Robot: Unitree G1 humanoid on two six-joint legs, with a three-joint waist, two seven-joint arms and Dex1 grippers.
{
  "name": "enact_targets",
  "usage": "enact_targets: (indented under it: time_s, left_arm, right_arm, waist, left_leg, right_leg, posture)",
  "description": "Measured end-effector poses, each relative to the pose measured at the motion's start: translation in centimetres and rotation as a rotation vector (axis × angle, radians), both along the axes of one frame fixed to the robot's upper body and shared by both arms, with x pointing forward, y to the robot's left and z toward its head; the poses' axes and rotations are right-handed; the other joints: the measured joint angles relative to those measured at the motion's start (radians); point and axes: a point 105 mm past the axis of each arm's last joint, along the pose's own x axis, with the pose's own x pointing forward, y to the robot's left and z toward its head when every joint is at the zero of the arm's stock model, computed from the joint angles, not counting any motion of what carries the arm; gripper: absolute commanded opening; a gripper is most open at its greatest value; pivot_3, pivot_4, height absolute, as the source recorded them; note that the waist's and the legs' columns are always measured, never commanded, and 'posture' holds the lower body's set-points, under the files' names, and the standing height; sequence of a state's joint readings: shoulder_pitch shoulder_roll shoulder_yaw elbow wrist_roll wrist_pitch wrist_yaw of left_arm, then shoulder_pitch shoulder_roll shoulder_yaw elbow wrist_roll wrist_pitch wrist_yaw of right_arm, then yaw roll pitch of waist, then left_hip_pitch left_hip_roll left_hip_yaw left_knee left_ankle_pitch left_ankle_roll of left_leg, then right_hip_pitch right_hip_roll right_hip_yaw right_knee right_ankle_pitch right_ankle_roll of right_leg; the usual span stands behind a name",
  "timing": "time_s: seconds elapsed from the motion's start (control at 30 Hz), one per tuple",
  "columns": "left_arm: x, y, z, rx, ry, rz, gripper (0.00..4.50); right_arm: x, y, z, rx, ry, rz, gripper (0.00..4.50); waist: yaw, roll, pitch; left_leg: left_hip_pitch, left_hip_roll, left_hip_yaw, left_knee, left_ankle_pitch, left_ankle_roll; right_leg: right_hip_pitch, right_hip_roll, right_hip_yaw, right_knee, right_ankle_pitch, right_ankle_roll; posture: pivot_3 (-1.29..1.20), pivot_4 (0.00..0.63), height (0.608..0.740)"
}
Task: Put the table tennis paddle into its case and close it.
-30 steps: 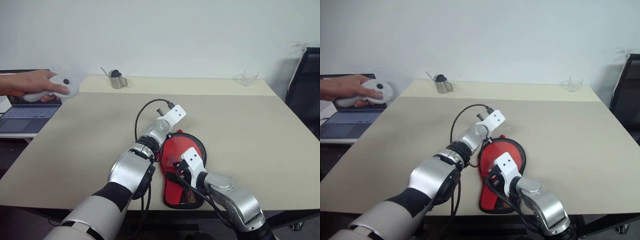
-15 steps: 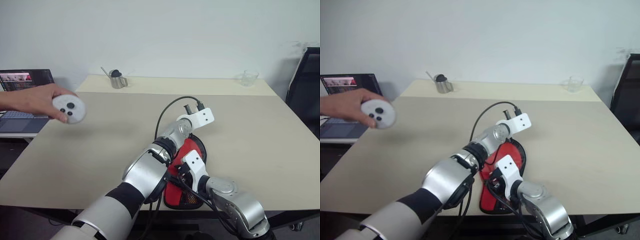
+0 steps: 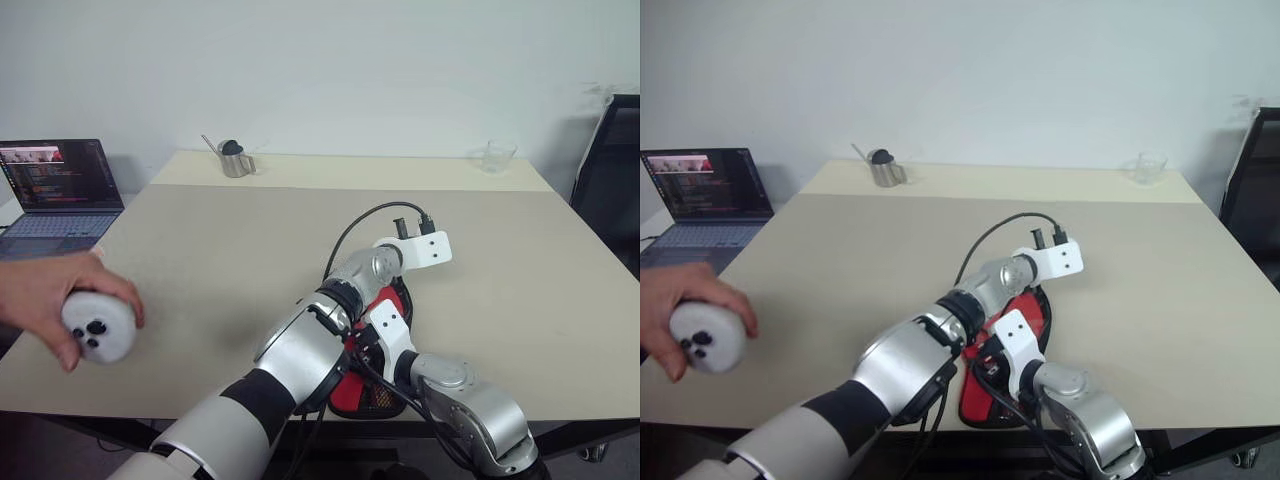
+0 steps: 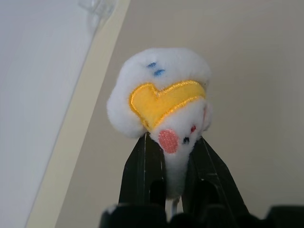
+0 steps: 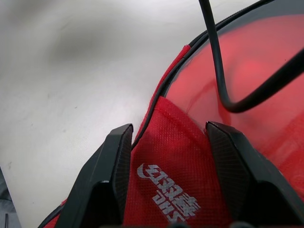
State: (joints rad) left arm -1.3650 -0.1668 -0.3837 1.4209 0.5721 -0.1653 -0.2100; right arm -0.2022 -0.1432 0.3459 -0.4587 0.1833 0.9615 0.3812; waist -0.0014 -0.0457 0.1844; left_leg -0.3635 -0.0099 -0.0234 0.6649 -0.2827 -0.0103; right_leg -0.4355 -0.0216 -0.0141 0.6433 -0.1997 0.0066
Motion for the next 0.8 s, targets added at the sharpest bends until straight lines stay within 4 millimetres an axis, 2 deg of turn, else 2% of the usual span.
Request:
enact_targets:
  time_s: [0.2,0.47,0.8]
  left_arm:
    - [-1.4,-1.1,-1.3,0.122,-0.033,-0.145,0.13]
    - [-2.8,-2.1,-2.2,0.263,-0.126,-0.291,0.13]
    - [-3.2,-2.2,-2.9,0.349,-0.177,-0.334,0.13]
  right_arm:
    - [0.1,0.1,-0.1,0.003,0.005,0.002,2.70]
    - [0.1,0.0,-0.7,-0.002,0.023,0.005,2.70]
    - [0.0,0.1,-1.1,0.000,0.044,0.020,2.70]
  waist:
    - [0.001,0.006,-0.011]
    - [0.001,0.014,-0.024]
    - [-0.001,0.016,-0.041]
  left_leg:
    - [0.000,0.000,0.000,0.000,0.000,0.000]
    - [0.005,0.001,-0.001,-0.002,-0.001,0.001]
    - [0.005,0.002,-0.001,-0.003,-0.003,0.006]
  right_leg:
    - [0.002,0.000,0.000,-0.001,0.000,0.001]
    - [0.014,0.001,-0.005,-0.010,-0.001,0.002]
    - [0.015,0.002,-0.005,-0.013,-0.001,0.002]
  posture:
    - [0.00,0.150,0.740]
    - [0.00,0.150,0.740]
    - [0.00,0.150,0.740]
